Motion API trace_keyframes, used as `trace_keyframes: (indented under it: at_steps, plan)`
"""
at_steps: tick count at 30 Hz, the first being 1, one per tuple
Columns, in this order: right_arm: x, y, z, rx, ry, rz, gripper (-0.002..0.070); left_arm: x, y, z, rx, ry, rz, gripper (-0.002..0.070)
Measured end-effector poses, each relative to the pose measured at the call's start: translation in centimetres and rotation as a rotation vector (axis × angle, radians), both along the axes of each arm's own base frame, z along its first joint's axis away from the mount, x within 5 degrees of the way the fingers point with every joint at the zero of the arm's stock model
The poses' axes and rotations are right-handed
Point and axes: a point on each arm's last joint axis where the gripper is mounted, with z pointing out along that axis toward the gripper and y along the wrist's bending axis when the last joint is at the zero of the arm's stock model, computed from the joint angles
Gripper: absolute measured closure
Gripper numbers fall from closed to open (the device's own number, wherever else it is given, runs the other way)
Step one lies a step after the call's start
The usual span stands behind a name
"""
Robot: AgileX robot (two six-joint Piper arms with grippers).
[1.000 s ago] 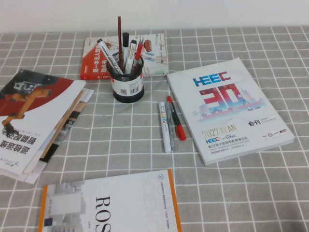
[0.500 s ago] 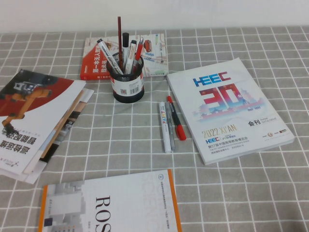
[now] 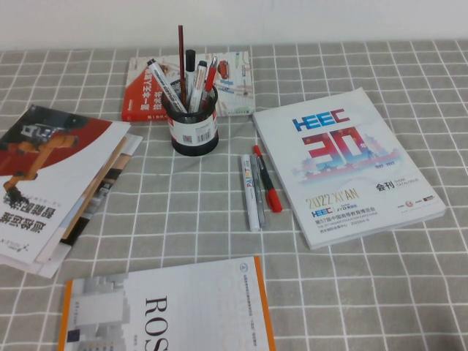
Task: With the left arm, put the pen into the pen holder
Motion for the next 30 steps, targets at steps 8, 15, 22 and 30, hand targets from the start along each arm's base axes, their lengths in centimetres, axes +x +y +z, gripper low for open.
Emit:
trace_keyframes:
  at_steps: [8,15,22,30]
  plan:
    - [0.0,0.0,0.0,0.0,0.0,0.0,0.0689,0.6,0.1,-3.6,0.004,0.069,0.025,0.0676]
    - [0.0,0.0,0.0,0.0,-0.002,0.0,0.0689,0.5,0.0,-4.6,0.027,0.138,0.019,0.0676]
    - [0.0,0.0,0.0,0.0,-0.002,0.0,0.0688,0.3,0.0,-5.4,0.07,0.227,0.009,0.0676]
    - [0.0,0.0,0.0,0.0,-0.002,0.0,0.0689,0.3,0.0,-5.5,0.077,0.233,0.008,0.0676]
